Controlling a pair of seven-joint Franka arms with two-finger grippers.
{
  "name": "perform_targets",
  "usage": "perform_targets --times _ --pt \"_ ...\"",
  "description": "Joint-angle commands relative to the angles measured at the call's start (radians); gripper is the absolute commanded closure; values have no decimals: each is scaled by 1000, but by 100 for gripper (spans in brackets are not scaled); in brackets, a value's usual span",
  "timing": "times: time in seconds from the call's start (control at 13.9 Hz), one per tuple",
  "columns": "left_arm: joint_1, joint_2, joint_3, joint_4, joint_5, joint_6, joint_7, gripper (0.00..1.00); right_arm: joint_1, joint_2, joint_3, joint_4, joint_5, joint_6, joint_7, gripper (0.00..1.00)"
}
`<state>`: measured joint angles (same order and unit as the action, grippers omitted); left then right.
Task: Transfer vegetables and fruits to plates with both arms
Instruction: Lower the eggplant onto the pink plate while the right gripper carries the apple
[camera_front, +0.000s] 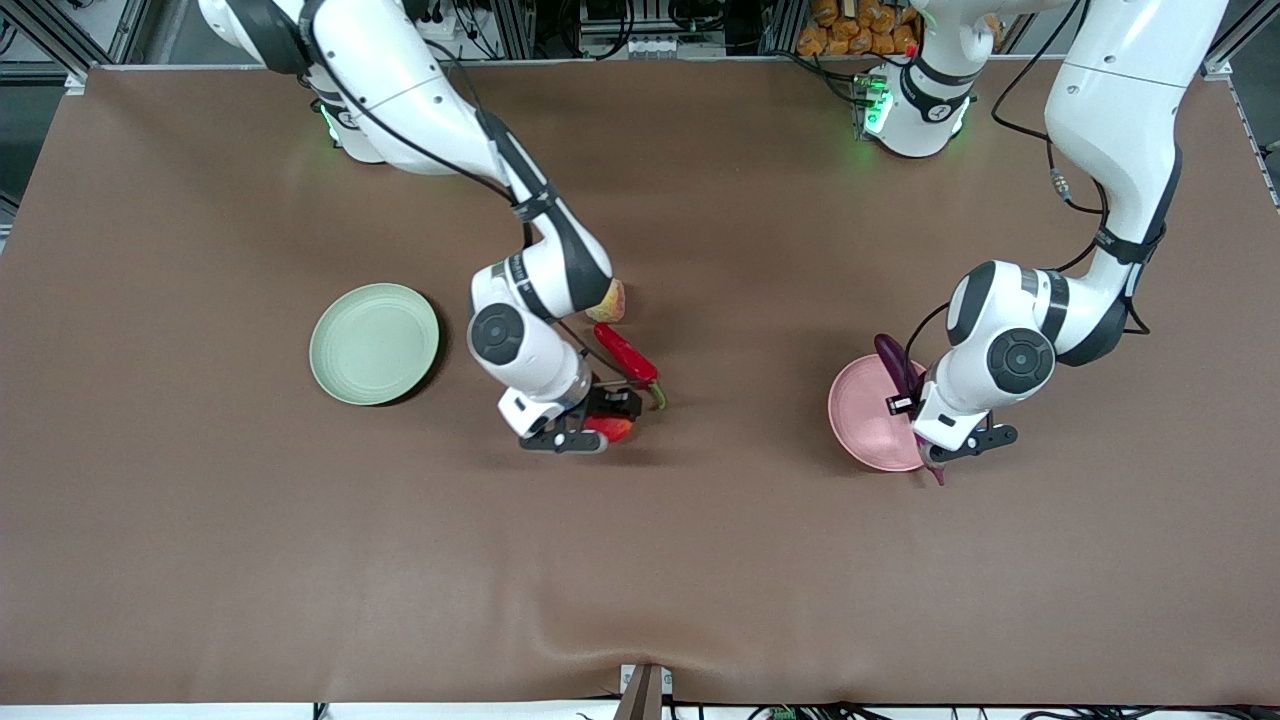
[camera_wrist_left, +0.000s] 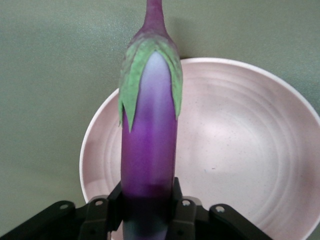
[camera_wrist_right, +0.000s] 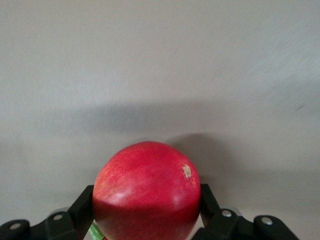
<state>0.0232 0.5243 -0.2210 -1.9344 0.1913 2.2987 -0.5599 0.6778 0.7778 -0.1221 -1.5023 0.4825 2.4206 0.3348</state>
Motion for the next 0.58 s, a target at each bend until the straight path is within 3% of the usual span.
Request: perform_targets --times 0.0,0.22,0.5 --pt "3 -27 -3 -23 20 15 5 0 -136 -124 9 -21 -19 -174 -130 94" --pt "3 -33 -1 -17 20 13 5 0 -274 -245 5 -94 -25 -340 -336 93" --pt "3 -66 -27 6 19 2 -9 0 -429 -418 -4 -349 -39 -353 -580 93"
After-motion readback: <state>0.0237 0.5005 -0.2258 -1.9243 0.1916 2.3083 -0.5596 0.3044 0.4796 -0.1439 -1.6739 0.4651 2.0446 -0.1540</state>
